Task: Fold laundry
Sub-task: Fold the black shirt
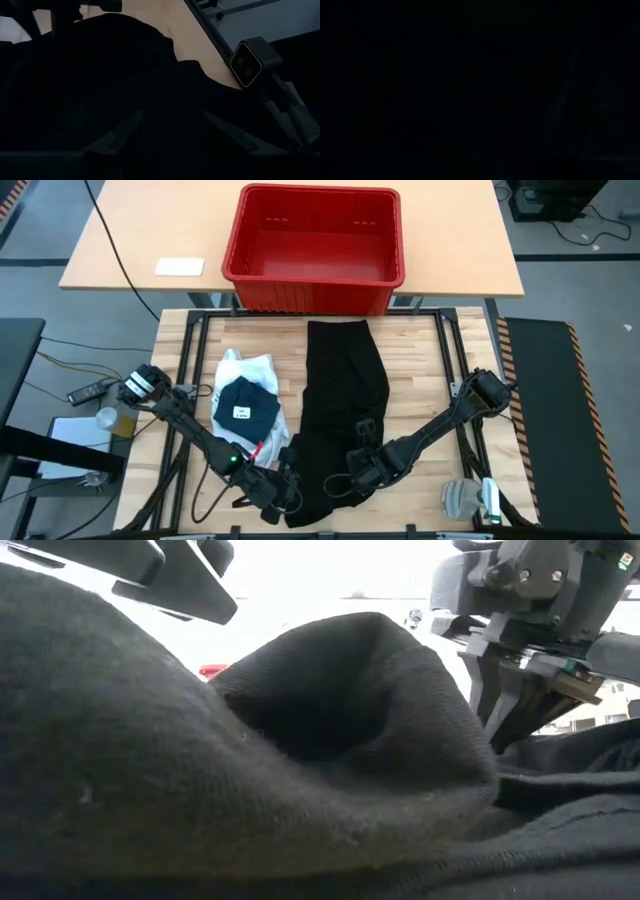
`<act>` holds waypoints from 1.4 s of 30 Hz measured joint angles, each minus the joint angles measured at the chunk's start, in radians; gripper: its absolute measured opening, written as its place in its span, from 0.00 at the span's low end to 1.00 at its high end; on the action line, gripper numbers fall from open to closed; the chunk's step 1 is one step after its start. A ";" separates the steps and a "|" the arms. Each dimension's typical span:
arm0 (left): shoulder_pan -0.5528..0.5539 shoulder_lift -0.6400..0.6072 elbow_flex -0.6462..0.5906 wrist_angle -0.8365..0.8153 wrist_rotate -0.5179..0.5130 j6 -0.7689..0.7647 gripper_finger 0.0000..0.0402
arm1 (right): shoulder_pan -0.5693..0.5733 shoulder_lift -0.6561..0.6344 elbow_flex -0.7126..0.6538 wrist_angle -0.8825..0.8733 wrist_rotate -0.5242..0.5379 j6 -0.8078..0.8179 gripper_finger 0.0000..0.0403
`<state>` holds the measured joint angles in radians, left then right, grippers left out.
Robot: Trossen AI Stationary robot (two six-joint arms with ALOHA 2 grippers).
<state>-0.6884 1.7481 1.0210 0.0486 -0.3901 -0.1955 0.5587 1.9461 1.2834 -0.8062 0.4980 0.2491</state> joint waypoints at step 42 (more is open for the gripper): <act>-0.076 -0.048 0.000 -0.017 -0.105 -0.026 0.48 | -0.015 -0.099 -0.169 1.048 -0.253 -0.042 0.09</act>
<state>-0.7647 1.6997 1.0214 0.0315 -0.4953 -0.2211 0.5440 1.8473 1.1140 0.2417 0.2449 0.2073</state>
